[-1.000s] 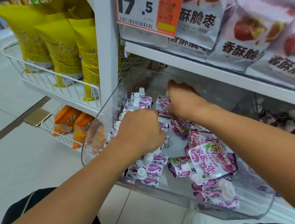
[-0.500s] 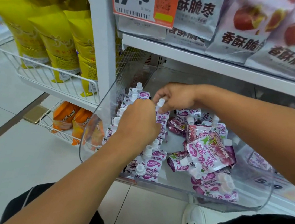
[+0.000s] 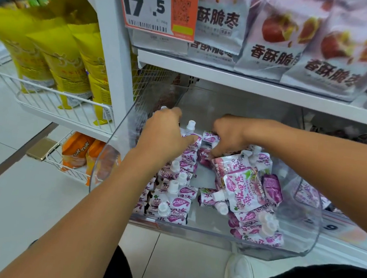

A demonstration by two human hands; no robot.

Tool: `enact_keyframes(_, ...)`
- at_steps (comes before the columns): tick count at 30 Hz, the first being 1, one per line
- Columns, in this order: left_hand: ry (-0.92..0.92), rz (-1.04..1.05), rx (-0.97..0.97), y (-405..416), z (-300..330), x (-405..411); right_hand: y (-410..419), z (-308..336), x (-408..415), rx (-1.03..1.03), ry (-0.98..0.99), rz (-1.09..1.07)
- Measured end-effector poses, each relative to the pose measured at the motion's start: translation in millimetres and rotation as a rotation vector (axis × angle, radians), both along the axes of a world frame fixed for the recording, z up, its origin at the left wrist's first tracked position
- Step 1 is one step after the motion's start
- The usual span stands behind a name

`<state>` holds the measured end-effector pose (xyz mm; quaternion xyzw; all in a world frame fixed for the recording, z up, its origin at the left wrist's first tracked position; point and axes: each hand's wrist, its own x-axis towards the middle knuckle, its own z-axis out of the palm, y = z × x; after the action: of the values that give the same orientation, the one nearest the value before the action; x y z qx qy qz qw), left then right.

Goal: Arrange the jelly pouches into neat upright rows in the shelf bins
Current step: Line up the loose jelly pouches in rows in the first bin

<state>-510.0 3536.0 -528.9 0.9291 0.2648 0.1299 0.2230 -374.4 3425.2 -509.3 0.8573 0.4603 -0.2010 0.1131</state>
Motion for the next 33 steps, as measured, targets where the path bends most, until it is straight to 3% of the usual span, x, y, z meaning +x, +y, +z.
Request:
enact_keyframes(4,0.131,-0.063,0.024,4,-3,6,0,14,17,0.179,0.178,-0.183)
enact_keyframes(8,0.091,-0.02,0.012,4,-6,8,10,2,9,0.32,0.301,-0.208)
enact_keyframes(11,0.043,-0.002,0.035,5,-10,10,27,-14,8,0.275,0.393,-0.181)
enact_keyframes(15,0.026,-0.085,0.055,12,-9,12,24,-11,18,0.305,0.74,-0.346)
enact_keyframes(16,0.06,-0.13,0.054,14,-9,13,19,-10,23,0.267,0.689,-0.323)
enact_keyframes(19,0.213,-0.185,0.04,17,-5,17,7,-14,29,-0.04,0.175,-0.097)
enact_keyframes(20,0.253,-0.188,0.041,17,-3,18,4,-18,27,-0.142,0.105,-0.057)
enact_keyframes(22,0.29,-0.194,0.064,17,0,20,4,-23,21,-0.256,0.081,-0.04)
enact_keyframes(28,0.305,-0.177,0.111,13,0,20,21,-24,8,-0.294,-0.034,0.0)
enact_keyframes(33,0.278,-0.202,0.098,15,-1,18,6,1,9,-0.075,-0.021,-0.001)
